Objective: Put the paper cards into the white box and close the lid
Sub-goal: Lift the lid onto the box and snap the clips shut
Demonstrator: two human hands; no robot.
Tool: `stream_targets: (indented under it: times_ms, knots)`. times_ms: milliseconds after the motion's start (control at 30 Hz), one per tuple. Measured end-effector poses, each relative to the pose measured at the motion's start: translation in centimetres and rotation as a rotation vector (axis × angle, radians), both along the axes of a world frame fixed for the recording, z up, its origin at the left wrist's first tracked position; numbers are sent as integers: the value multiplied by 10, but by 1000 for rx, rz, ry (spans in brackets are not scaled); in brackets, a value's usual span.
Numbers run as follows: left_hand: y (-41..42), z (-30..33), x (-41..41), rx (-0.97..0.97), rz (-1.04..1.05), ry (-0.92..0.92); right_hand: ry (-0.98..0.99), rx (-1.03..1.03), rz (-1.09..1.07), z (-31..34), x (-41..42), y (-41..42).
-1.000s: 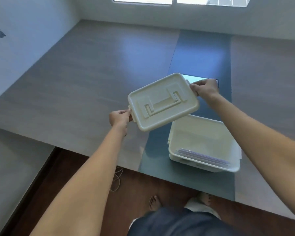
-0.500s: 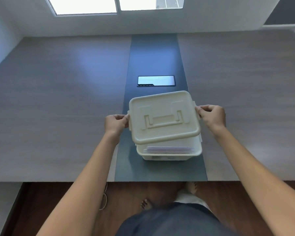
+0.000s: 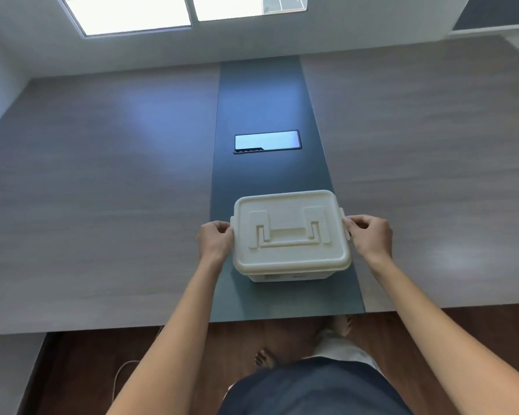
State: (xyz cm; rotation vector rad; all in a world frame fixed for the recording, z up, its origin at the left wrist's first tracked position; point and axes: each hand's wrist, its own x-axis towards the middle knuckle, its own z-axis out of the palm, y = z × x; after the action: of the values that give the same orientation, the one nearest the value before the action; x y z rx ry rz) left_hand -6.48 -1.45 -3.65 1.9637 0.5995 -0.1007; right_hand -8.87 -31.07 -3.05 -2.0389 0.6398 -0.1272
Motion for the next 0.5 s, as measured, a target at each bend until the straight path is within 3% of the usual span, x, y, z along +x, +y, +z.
stream_targets:
  times_ms: [267,500]
  knots:
    - [-1,-10,-6,-96,50,-24,29,17,11,-6,0,-3]
    - [4,-20,-15,-460,57,200,245,427,38,-15,6,-8]
